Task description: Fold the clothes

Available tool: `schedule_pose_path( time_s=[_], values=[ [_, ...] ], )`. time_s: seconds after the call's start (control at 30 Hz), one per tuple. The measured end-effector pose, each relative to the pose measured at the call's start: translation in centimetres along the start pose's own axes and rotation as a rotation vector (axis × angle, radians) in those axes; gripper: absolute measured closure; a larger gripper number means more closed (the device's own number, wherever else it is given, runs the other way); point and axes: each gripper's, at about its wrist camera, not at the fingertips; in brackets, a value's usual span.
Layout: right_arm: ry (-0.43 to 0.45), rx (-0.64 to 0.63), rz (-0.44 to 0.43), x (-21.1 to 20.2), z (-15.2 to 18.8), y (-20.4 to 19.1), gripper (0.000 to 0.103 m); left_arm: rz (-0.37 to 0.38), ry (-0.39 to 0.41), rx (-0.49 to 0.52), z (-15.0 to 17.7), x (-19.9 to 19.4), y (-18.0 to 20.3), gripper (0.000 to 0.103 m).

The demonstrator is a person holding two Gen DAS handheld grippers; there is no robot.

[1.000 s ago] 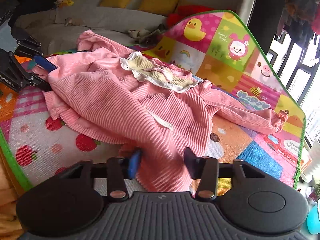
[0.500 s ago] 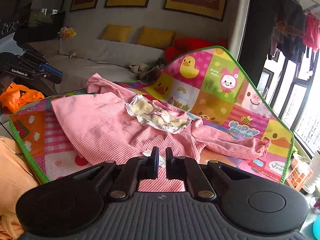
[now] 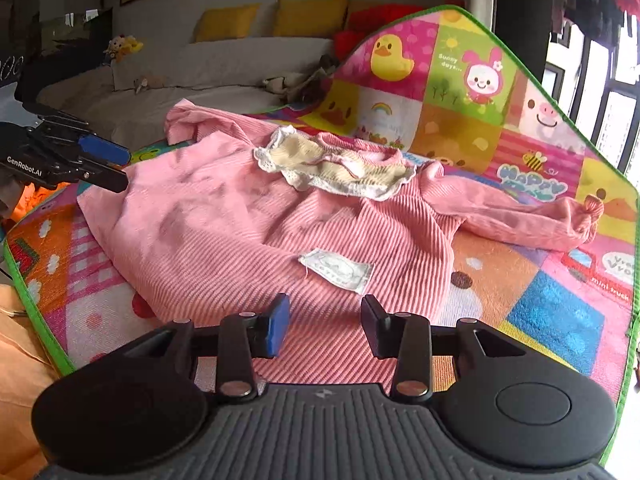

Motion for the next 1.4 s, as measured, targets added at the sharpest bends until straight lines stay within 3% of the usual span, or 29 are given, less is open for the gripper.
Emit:
schedule_pose_path(
  time_s=[0.17, 0.3, 0.37, 0.43, 0.47, 0.53, 0.73, 0.9, 1.0, 1.17, 1.3, 1.4],
  values=[
    [0.020, 0.086, 0.076, -2.4, 1.1, 2.1, 0.061, 0.050, -0.034, -0.077, 0.6, 2.6, -1.0, 0.036],
    [0.000, 0.213, 0.058, -3.0, 1.7, 3.7, 0.059, 0.068, -0.069, -0.147, 1.5, 4.1, -1.8, 0.036],
    [-0.016, 0.215, 0.054, -2.2, 2.0, 3.2, 0.059, 0.063, -0.079, -0.171, 2.0, 4.4, -2.2, 0.035],
    [-0.032, 0.202, 0.054, -1.4, 2.5, 2.5, 0.077, 0.064, -0.070, -0.186, 2.3, 4.2, -2.4, 0.035],
    [-0.027, 0.172, 0.064, -1.3, 2.6, 2.0, 0.078, 0.059, -0.071, -0.187, 2.3, 4.1, -2.5, 0.034],
    [-0.028, 0.138, 0.083, -1.7, 2.6, 1.7, 0.095, 0.047, -0.073, -0.187, 2.5, 3.9, -2.6, 0.033],
    [-0.033, 0.163, 0.150, -2.7, 2.8, 3.6, 0.095, 0.036, -0.070, -0.191, 2.8, 3.7, -2.9, 0.030],
    [0.012, 0.171, 0.102, -3.5, 1.4, 3.5, 0.095, 0.026, -0.086, -0.177, 2.5, 3.7, -2.5, 0.022],
    [0.042, 0.141, 0.063, -3.3, -0.9, 2.9, 0.090, 0.025, -0.093, -0.175, 2.2, 3.8, -2.3, 0.019],
    [0.059, 0.079, -0.005, -0.6, -6.1, 1.5, 0.071, 0.034, -0.067, -0.178, 1.3, 3.7, -2.6, 0.014],
    [0.066, 0.042, -0.077, 3.6, -11.6, -0.2, 0.051, 0.044, 0.032, -0.199, -0.6, 4.0, -3.5, 0.009],
    [0.044, 0.004, -0.120, 8.8, -15.6, -2.0, 0.048, 0.035, 0.109, -0.232, -1.8, 5.1, -4.4, 0.009]
  ],
)
Point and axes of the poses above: each gripper's, at about its wrist camera, not at the fingertips, and x roughly the way its jaws point, y to its right, z to its underside, and after that the axes turned 14 degrees about x, right-handed
